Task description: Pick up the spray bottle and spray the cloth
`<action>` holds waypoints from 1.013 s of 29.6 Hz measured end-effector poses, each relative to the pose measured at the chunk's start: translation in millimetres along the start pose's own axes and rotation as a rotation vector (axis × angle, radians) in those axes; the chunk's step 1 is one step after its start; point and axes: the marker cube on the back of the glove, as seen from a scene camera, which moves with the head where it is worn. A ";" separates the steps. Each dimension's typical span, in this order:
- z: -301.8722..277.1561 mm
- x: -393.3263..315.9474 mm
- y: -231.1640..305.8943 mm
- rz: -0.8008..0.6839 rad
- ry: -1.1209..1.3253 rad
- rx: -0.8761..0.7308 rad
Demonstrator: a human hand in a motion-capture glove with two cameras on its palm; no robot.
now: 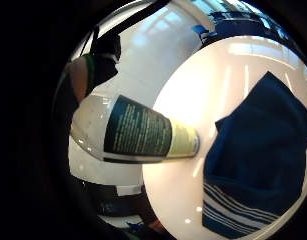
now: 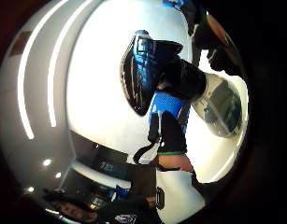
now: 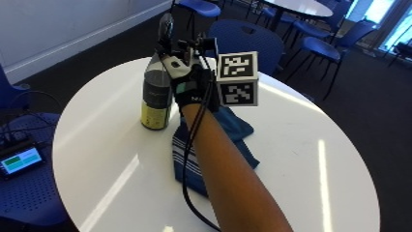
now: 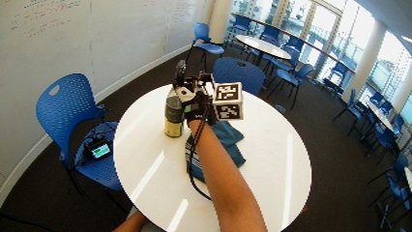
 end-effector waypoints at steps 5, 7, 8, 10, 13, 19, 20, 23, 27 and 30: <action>-2.4 -6.2 16.2 -0.039 -0.041 -0.024; -0.6 -12.9 24.9 -0.064 -0.056 -0.048; 0.9 -17.1 29.6 -0.080 -0.058 -0.063; 4.5 -26.2 39.8 -0.115 -0.058 -0.097; 8.6 -41.0 56.3 -0.172 -0.061 -0.144; 3.7 -76.5 92.2 -0.318 -0.061 -0.199; 2.2 -81.5 98.1 -0.342 -0.060 -0.207; 0.2 -94.6 117.2 -0.416 -0.068 -0.249; -1.0 -106.1 141.8 -0.501 -0.072 -0.308; -3.7 -111.5 160.2 -0.544 -0.070 -0.332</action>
